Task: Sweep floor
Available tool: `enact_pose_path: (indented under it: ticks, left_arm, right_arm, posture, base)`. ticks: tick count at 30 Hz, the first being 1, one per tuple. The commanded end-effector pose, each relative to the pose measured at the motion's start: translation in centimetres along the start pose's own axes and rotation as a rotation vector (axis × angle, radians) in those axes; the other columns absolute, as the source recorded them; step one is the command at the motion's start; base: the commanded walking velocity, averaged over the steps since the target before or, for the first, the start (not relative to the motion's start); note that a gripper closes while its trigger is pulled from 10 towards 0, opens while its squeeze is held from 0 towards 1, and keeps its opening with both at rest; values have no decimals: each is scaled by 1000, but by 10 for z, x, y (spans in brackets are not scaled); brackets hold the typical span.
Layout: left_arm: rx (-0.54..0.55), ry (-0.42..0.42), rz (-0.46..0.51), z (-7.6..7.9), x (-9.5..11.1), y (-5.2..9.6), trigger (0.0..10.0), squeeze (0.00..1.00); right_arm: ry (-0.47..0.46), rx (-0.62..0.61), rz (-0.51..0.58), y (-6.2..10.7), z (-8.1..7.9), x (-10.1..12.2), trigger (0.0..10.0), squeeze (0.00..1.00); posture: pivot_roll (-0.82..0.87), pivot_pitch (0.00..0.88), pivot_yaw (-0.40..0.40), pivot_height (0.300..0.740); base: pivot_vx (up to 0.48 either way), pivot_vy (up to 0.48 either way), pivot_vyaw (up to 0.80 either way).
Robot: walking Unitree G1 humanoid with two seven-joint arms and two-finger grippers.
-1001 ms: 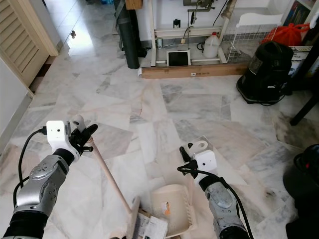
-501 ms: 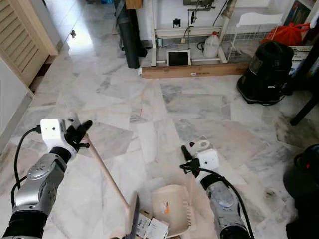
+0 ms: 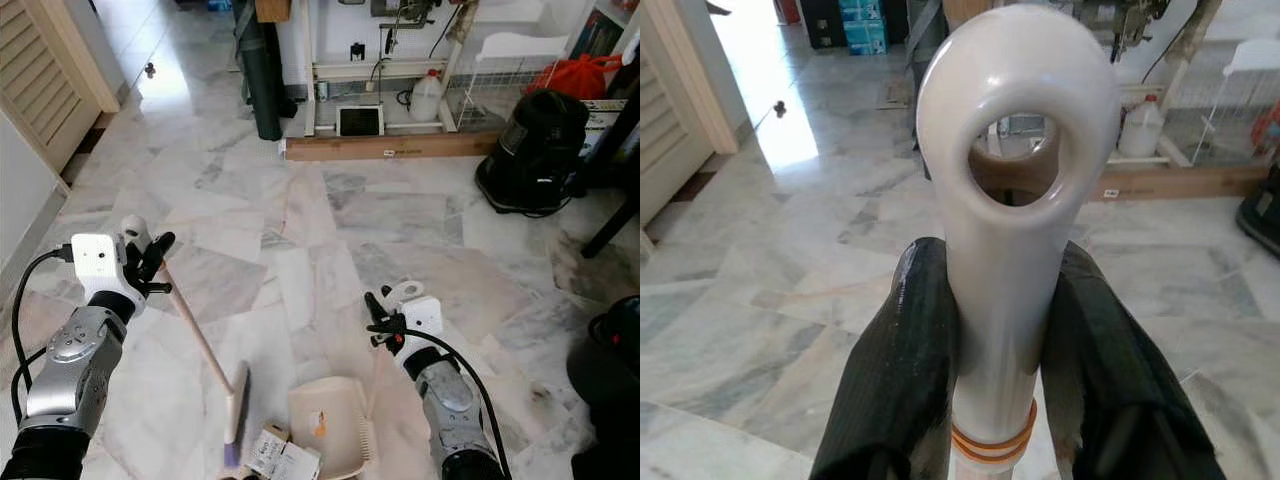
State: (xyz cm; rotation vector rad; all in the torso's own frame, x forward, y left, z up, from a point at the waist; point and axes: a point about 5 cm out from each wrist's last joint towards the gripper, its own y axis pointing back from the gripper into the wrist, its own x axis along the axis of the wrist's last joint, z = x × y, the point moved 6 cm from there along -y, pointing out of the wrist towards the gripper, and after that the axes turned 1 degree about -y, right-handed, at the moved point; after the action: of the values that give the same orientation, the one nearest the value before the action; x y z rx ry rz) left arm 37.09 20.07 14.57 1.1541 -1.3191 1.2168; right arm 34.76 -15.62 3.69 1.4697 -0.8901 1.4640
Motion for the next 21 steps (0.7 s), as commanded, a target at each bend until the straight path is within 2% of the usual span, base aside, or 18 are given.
enact_pose_path:
  ticks: [1, 2, 4, 5, 10, 16, 21]
  left_arm:
    - [2, -58, 46, -3, 12, 3, 10000, 0]
    - [2, -58, 46, -3, 12, 3, 10000, 0]
    - [3, -68, 43, -4, 12, 3, 10000, 0]
    - [4, -69, 43, -4, 12, 3, 10000, 0]
    - [0, -73, 40, -3, 10, 2, 10000, 0]
    - [-19, -83, 24, -1, 9, 0, 10000, 0]
    - [-37, -82, 4, 1, 7, -3, 10000, 0]
  right_arm:
    - [76, 53, 0, -3, -8, 4, 10000, 0]
    - [76, 53, 0, -3, -8, 4, 10000, 0]
    - [155, 110, -32, -1, -13, -1, 10000, 0]
    - [158, 112, -40, -1, -13, -2, 10000, 0]
    - [160, 129, -71, 1, -14, -8, 10000, 0]
    - [129, 258, -104, 4, -30, -13, 10000, 0]
    - [118, 290, -113, 4, -33, -14, 10000, 0]
  posture:
    - [-20, 53, 70, 740]
    - [-20, 53, 70, 740]
    - [-23, 52, 70, 740]
    - [-23, 52, 70, 740]
    - [-25, 43, 68, 740]
    - [-22, 53, 69, 740]
    - [-18, 58, 69, 740]
  base:
    - [0, 0, 0]
    - [0, 0, 0]
    - [0, 0, 0]
    - [0, 0, 0]
    - [0, 0, 0]
    - [0, 0, 0]
    - [0, 0, 0]
